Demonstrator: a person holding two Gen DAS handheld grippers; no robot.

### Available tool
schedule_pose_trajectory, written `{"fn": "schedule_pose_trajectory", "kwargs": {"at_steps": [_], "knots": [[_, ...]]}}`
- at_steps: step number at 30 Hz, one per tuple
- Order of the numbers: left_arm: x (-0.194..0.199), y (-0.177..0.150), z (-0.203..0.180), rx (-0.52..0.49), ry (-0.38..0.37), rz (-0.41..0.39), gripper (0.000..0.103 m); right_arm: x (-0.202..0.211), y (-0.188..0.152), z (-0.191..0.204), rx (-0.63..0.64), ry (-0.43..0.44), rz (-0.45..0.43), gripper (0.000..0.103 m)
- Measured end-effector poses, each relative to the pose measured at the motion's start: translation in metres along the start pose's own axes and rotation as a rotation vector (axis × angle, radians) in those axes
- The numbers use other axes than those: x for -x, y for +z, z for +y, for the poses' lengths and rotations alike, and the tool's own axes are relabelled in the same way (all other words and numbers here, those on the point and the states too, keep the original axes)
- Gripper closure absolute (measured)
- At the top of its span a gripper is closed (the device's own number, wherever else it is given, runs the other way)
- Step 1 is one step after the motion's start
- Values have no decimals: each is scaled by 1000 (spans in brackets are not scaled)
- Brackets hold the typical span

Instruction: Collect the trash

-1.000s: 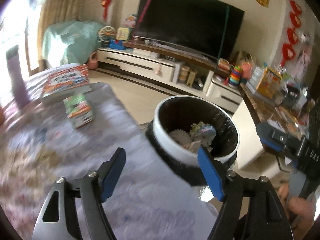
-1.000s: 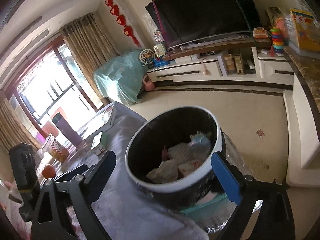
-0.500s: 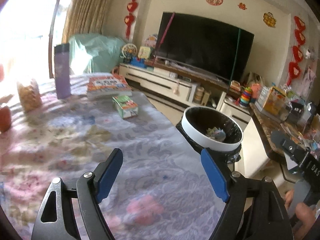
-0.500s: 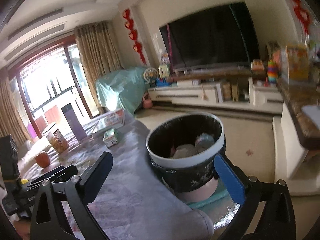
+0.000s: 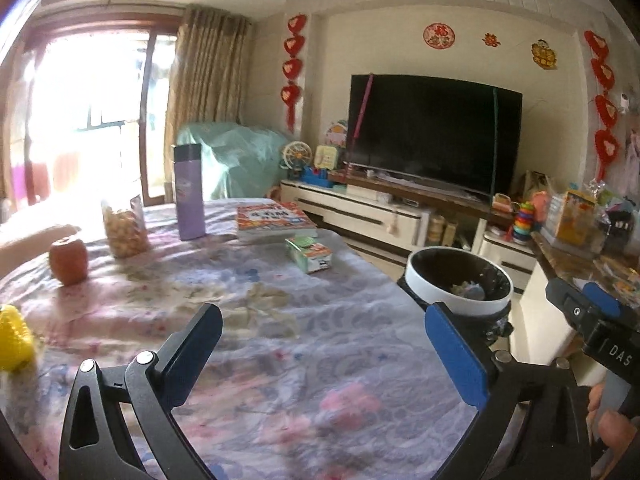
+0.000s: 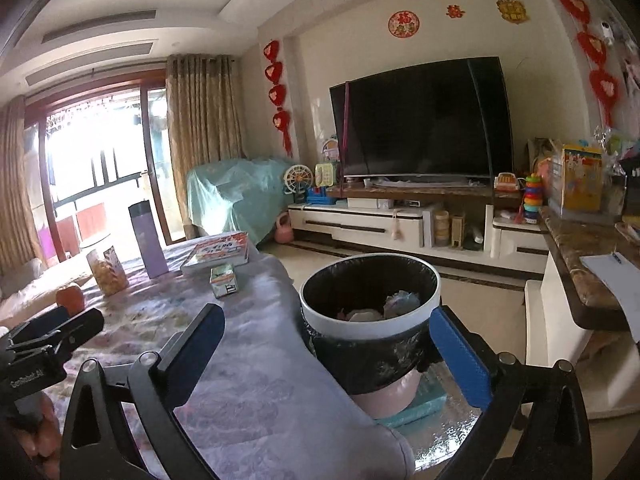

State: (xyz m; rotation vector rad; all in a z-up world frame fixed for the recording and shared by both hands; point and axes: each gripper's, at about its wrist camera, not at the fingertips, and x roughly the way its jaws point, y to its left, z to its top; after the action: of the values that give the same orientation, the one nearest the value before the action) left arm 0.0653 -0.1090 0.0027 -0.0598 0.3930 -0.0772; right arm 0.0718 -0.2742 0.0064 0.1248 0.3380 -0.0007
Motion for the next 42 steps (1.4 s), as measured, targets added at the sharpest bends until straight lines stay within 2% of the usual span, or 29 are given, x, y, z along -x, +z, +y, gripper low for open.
{"fn": "schedule_pose_trajectory", "kwargs": {"at_steps": [9,42], "knots": [[15,-3,-1,-6,53,-52,1,11,-2,4,12,-7,-32,0],[14,-8,-3,-56,65,-84,1,17,-2,6,11,35,-44,0]]}}
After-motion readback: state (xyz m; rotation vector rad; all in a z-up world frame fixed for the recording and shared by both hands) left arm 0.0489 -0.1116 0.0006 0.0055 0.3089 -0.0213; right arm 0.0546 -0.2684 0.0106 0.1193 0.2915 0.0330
